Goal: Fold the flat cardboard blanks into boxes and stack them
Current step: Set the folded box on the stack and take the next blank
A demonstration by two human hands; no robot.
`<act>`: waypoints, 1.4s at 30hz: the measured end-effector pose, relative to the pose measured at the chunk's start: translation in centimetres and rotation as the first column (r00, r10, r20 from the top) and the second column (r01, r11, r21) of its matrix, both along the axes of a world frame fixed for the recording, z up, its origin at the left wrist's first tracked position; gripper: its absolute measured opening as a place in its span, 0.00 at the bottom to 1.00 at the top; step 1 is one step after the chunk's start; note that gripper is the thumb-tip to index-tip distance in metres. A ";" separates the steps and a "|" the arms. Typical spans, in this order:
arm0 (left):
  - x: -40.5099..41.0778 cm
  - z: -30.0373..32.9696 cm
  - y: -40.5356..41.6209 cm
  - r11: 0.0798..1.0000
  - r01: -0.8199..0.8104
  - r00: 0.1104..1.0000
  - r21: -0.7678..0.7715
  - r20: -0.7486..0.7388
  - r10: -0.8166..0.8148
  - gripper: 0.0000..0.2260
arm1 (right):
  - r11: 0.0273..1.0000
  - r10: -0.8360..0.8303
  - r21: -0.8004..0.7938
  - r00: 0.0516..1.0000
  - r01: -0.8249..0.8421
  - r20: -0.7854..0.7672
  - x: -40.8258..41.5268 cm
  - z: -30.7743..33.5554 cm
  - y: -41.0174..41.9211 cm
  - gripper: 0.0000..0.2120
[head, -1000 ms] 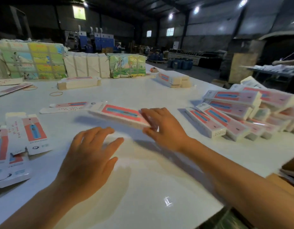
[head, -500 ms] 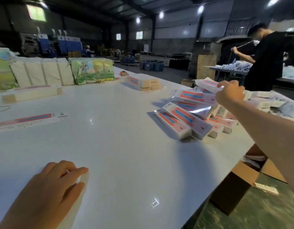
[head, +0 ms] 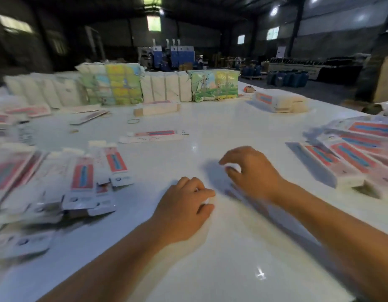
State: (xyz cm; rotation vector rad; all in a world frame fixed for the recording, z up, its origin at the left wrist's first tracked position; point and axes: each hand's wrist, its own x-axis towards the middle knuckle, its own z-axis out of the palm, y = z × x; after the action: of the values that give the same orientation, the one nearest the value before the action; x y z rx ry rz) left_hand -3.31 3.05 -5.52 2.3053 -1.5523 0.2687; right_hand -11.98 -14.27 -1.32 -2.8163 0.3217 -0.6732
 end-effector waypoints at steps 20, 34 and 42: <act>11.2 7.9 8.4 0.872 -0.488 0.846 0.032 -0.227 0.482 0.15 | 0.985 0.115 0.138 0.992 -0.107 -0.053 1.4 -3.9 1.9 0.18; 18.7 7.6 22.6 0.343 -0.883 0.359 0.322 -0.008 0.933 0.18 | 0.982 0.154 0.113 0.988 -0.149 -0.033 1.2 -4.0 2.0 0.20; 16.6 12.8 19.4 0.444 -0.893 0.444 0.075 -0.022 0.896 0.12 | 0.995 0.084 0.053 0.994 -0.080 -0.072 1.5 -4.3 1.8 0.07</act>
State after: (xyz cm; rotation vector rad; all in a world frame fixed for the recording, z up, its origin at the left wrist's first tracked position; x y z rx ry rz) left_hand 13.29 22.43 7.31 2.9281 -0.1025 0.3980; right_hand -10.50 -12.50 -5.66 -2.7941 0.2304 -0.5362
